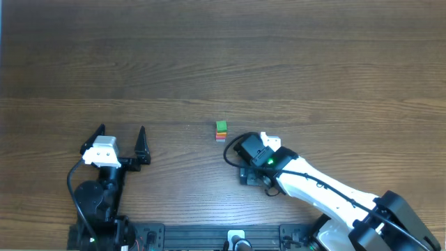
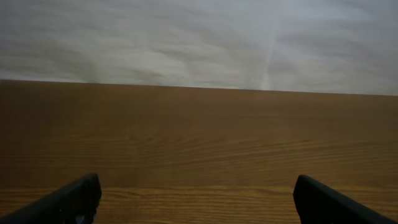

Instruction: Stack Cubes

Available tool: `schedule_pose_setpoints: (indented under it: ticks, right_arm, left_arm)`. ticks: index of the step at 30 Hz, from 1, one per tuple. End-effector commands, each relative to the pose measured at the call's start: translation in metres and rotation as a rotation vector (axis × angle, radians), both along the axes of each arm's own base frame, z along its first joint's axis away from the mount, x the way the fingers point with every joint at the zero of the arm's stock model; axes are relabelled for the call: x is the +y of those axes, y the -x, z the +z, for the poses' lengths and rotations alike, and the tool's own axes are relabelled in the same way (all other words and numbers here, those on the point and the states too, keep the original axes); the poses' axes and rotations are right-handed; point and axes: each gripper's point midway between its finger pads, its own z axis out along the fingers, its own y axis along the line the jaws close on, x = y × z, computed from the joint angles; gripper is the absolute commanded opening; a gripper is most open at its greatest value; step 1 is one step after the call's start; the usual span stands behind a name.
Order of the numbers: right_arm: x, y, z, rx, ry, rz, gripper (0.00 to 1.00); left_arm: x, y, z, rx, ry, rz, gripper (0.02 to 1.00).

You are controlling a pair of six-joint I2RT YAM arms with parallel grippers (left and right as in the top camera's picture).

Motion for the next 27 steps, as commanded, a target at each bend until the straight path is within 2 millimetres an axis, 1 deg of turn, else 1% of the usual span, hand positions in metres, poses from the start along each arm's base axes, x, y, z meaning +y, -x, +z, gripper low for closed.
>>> schedule_pose_setpoints:
  ticks: [1,4,7,9,13,20,23,26,27]
  right_arm:
    - [0.0064,0.0064,0.0004,-0.001,-0.017,-0.022,0.818]
    - [0.0052,0.0076,0.0002,0.004,-0.012,-0.021,0.744]
    - [0.0042,0.0078,0.0001,0.004,-0.007,-0.021,0.610]
    - [0.0037,0.0075,0.0002,0.002,-0.005,-0.021,0.562]
    - [0.0023,0.0068,0.0003,-0.003,0.003,-0.018,0.498]
    - [-0.0028,0.0071,0.0003,-0.005,0.027,-0.021,0.457]
    - [-0.0028,0.0068,0.0004,-0.006,0.027,-0.022,0.424]
    - [-0.0029,0.0069,0.0003,-0.006,0.027,-0.022,0.358]
    - [-0.0028,0.0068,0.0004,-0.006,0.027,-0.022,0.310]
  left_arm:
    - [-0.0009,0.0002,-0.0011,-0.002,-0.010,-0.008,1.000]
    - [-0.0009,0.0002,-0.0011,-0.002,-0.010,-0.008,1.000]
    - [-0.0009,0.0002,-0.0011,-0.002,-0.010,-0.008,1.000]
    - [-0.0009,0.0002,-0.0011,-0.002,-0.010,-0.008,1.000]
    - [-0.0009,0.0002,-0.0011,-0.002,-0.010,-0.008,1.000]
    - [-0.0009,0.0002,-0.0011,-0.002,-0.010,-0.008,1.000]
    - [-0.0009,0.0002,-0.0011,-0.002,-0.010,-0.008,1.000]
    - [-0.0009,0.0002,-0.0011,-0.002,-0.010,-0.008,1.000]
    - [-0.0009,0.0002,-0.0011,-0.002,-0.010,-0.008,1.000]
